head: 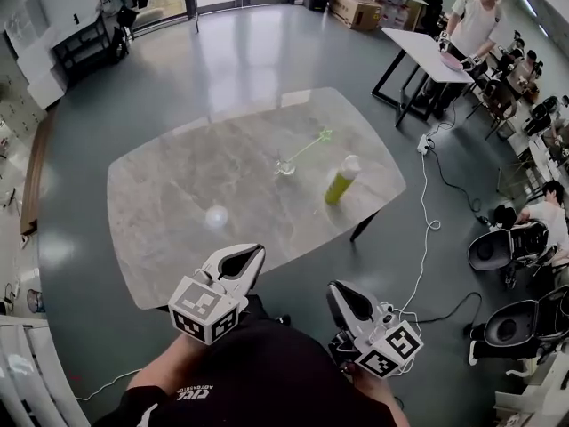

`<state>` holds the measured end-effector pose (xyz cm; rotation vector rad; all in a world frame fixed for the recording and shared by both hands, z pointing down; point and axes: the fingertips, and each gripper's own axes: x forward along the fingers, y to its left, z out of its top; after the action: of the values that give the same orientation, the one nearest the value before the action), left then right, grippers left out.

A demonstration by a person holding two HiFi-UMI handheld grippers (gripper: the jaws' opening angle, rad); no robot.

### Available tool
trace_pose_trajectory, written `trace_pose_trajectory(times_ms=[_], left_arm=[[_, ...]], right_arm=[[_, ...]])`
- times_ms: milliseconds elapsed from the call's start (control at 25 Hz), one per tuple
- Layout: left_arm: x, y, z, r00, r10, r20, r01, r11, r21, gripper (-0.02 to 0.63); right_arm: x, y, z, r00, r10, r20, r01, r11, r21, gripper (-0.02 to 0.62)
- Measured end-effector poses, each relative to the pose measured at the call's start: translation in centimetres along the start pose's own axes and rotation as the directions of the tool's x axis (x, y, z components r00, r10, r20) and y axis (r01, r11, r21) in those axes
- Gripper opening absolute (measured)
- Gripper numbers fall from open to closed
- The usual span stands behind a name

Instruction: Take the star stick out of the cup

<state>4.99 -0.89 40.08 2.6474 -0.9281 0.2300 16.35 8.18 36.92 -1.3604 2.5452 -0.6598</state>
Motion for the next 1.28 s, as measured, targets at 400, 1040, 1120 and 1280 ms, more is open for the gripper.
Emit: trace_pose_trajectory(times_ms=[400,1040,1120,1280], left_arm=[[5.5,3.6,0.7,1.000,0.003,-0.029,-0.003,1.000,0.003,0.003],[12.7,9.0,5.6,0.998,-0.059,0.023,0.057,0.997,0.046,0.003],[12.9,10.0,6.2,0.999,-0.044,0.029,0.043,0.998,0.035,0.003],[14.1,11.9,6.4,1.000,-0.003,0.016,0.002,0.999,0.051,0.003]], right_arm=[[4.5,-3.9,1.7,0.997,0.013,-0.076,-0.018,0.998,-0.065,0.011],[13.5,-8.9,1.9,0.980,0.026,-0.198,-0.026,1.000,0.004,0.011],[14.3,-9.3,2.0,0.978,0.037,-0.207,-0.036,0.999,0.009,0.011],[16.1,-10.6,2.2,0.978,0.060,-0.199,-0.053,0.998,0.037,0.011]])
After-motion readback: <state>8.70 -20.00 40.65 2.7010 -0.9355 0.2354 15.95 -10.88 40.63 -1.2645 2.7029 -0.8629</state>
